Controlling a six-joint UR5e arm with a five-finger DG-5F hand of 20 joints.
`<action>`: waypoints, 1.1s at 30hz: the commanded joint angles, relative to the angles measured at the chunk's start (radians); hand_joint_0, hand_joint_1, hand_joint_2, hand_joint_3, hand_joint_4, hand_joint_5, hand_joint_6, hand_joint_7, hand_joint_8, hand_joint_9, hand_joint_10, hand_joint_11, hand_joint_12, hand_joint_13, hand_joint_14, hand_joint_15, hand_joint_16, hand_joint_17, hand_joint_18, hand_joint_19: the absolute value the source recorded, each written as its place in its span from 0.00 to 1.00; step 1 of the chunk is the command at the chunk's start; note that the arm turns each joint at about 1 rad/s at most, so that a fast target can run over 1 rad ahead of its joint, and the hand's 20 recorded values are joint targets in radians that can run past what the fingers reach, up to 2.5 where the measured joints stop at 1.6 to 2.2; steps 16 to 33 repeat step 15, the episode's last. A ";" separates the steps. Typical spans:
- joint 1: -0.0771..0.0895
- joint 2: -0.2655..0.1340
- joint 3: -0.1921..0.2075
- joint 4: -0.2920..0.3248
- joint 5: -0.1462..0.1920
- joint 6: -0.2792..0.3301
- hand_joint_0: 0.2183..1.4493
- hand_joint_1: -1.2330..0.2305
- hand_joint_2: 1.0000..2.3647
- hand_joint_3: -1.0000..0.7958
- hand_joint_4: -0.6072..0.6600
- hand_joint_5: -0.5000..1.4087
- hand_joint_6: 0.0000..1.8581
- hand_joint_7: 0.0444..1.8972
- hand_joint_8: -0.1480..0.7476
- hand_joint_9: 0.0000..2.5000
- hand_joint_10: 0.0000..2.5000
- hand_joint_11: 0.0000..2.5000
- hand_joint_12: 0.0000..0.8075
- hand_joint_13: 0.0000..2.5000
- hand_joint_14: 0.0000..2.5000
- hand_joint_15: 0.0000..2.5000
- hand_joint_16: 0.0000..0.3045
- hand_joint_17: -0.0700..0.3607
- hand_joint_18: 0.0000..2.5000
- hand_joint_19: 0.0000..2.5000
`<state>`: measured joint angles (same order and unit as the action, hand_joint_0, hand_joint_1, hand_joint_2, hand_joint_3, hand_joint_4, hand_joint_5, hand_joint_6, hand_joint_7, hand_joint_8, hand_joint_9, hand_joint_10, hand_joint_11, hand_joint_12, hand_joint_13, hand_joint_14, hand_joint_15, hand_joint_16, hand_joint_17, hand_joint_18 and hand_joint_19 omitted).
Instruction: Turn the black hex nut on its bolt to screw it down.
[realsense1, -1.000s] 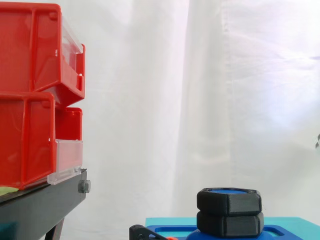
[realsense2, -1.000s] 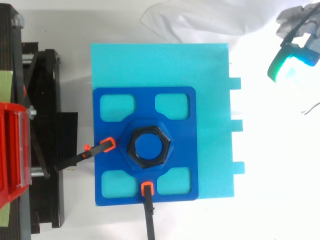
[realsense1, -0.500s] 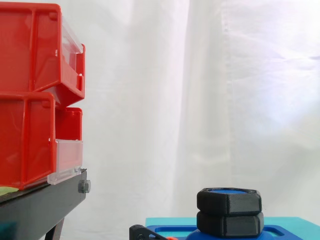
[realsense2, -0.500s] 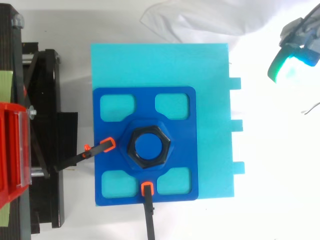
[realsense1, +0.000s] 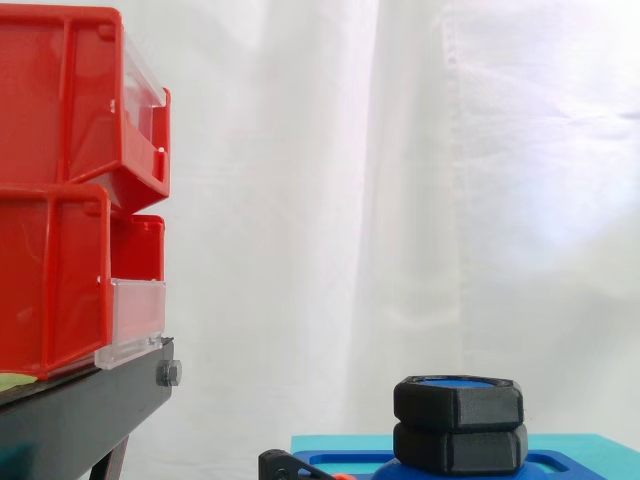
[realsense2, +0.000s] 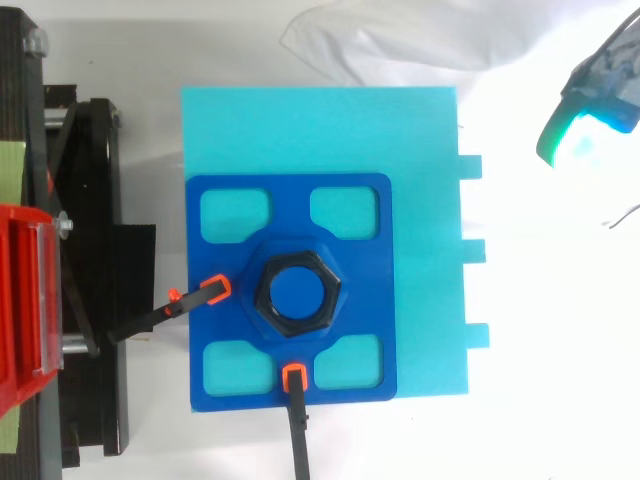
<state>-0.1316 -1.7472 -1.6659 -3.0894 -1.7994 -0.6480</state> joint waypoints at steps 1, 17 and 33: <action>0.000 0.000 0.000 0.000 0.000 -0.001 0.23 0.67 0.00 0.28 0.61 0.16 0.27 0.33 0.47 0.19 0.00 0.06 0.41 0.18 0.00 0.11 0.17 0.43 0.09 0.25; 0.000 0.000 0.002 0.000 0.000 -0.001 0.23 0.66 0.00 0.28 0.62 0.16 0.27 0.33 0.47 0.20 0.00 0.07 0.39 0.18 0.00 0.12 0.15 0.41 0.07 0.26; 0.000 0.000 0.002 0.000 0.000 -0.001 0.23 0.66 0.00 0.28 0.62 0.16 0.27 0.33 0.47 0.20 0.00 0.07 0.39 0.18 0.00 0.12 0.15 0.41 0.07 0.26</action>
